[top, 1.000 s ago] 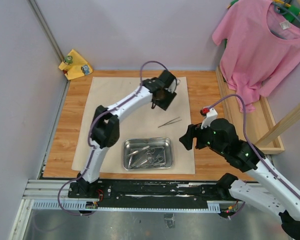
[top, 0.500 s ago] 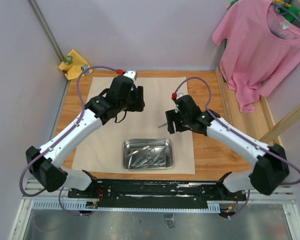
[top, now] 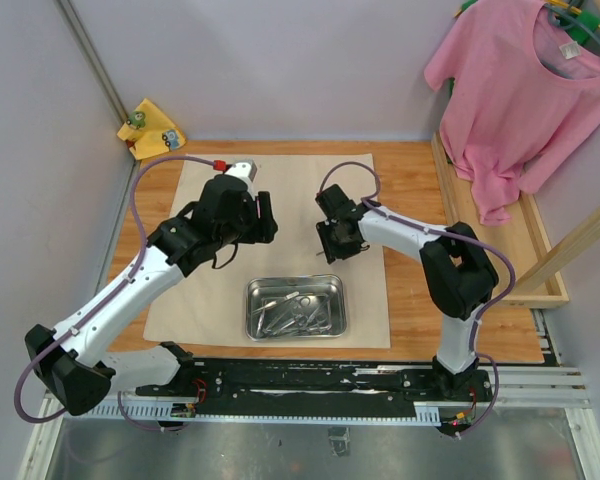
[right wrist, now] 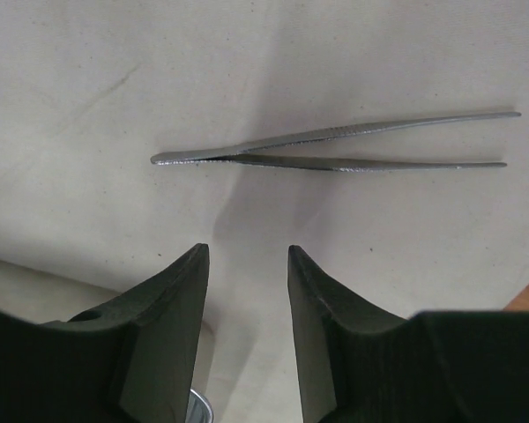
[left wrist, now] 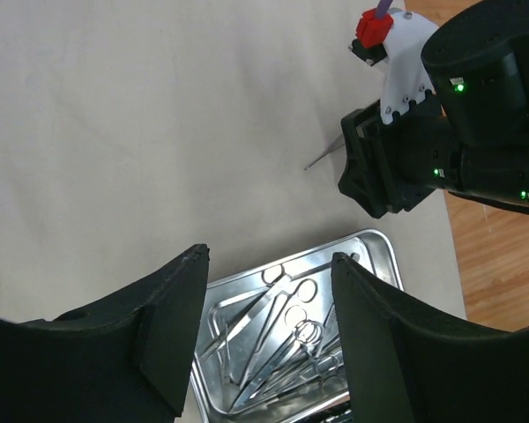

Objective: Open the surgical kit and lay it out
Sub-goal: Move the medical item into the surgical kit, then pick up the medical item from the container.

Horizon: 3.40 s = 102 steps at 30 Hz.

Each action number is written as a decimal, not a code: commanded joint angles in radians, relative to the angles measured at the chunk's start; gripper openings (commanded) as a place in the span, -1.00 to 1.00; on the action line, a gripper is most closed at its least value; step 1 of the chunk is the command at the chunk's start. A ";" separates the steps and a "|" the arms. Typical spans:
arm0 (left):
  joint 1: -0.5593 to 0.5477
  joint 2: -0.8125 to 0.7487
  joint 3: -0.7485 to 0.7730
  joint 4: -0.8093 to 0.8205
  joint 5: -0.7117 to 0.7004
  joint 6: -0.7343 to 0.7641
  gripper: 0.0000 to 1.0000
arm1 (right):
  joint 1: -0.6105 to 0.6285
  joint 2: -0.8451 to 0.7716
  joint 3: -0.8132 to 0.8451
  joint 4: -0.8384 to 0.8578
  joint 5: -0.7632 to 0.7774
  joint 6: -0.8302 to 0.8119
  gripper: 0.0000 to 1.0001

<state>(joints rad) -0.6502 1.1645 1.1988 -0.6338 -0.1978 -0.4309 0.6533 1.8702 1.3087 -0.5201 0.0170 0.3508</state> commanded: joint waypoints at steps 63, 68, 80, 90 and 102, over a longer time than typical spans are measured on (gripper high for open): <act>0.011 0.013 -0.073 0.047 -0.029 0.067 0.27 | -0.238 0.506 0.611 0.165 0.112 0.111 -0.08; 0.012 0.032 -0.079 0.059 -0.019 0.063 0.27 | -0.242 0.524 0.628 0.183 0.086 0.114 -0.07; 0.005 -0.009 -0.111 -0.034 0.074 0.050 0.48 | -0.228 0.110 0.278 0.359 -0.032 0.092 0.20; -0.159 0.082 -0.186 -0.116 0.058 -0.006 0.38 | -0.234 -0.465 -0.209 0.367 -0.088 0.139 0.32; -0.182 0.265 -0.231 -0.092 0.041 0.060 -0.13 | -0.222 -0.806 -0.476 0.307 -0.173 0.127 0.34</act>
<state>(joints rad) -0.8215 1.3960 0.9615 -0.7422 -0.1482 -0.4091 0.4271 1.1030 0.8661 -0.1951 -0.1280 0.4885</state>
